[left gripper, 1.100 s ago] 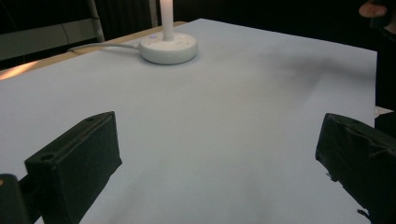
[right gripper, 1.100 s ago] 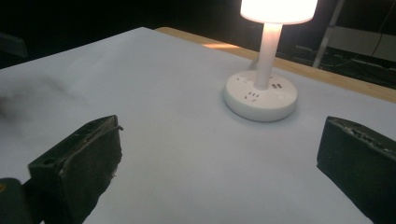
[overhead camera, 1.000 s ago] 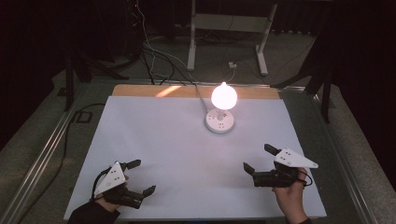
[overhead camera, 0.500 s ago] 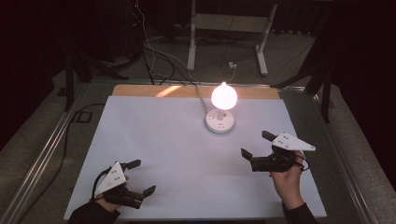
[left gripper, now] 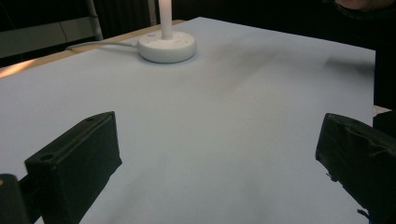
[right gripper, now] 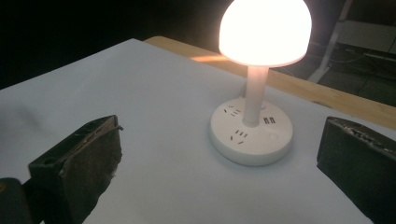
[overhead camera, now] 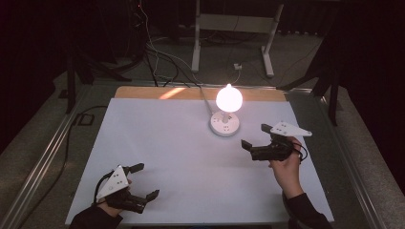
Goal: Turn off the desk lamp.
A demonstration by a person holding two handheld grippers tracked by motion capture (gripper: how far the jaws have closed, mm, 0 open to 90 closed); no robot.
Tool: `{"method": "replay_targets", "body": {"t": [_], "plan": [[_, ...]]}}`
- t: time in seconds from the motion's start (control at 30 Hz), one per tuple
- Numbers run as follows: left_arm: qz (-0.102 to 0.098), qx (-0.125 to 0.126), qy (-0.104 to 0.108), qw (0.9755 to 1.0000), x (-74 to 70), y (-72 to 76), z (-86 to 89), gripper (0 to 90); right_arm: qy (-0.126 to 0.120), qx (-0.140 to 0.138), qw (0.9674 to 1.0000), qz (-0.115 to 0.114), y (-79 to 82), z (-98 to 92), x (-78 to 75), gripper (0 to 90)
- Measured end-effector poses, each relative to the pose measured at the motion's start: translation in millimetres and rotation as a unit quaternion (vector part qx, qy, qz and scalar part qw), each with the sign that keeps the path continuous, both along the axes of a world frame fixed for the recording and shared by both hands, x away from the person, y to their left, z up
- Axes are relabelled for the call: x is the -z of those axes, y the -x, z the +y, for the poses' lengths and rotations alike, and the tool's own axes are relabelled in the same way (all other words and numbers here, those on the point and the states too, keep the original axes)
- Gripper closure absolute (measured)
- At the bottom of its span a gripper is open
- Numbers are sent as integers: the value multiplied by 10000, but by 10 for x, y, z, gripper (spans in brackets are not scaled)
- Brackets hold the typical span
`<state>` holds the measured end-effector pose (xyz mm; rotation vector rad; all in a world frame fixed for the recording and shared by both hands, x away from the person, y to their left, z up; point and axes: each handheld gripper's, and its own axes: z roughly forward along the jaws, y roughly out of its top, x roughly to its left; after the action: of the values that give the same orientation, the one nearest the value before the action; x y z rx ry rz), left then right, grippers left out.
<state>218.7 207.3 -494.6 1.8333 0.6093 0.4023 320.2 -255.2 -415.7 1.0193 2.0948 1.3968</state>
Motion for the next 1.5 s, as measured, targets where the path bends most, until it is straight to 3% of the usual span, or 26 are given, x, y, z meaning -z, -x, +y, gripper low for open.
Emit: {"method": "replay_targets", "body": {"t": [0.43,0.77,0.97,1.1,1.2,1.23,1.3,1.5], "plan": [[15,5,17,10000,-1,-7,7,5,-29,74,9998,180,-358,93,100,0],[18,-4,53,10000,-5,-4,13,5,23,186,9996,196,-571,187,188,0],[9,-2,40,10000,-4,-4,15,5,218,268,9985,427,-735,241,352,0],[11,5,66,10000,-7,-4,14,5,307,359,9984,295,-761,231,424,185],[15,4,41,10000,-4,-4,14,5,255,549,9976,346,-809,204,468,305],[19,5,38,10000,-4,-4,15,5,255,549,9976,346,-809,204,468,305],[20,2,70,10000,-6,-6,16,5,282,783,9958,392,-868,181,504,439],[23,3,59,10000,-5,-6,15,5,469,1025,9928,413,-963,205,573,557]]}}
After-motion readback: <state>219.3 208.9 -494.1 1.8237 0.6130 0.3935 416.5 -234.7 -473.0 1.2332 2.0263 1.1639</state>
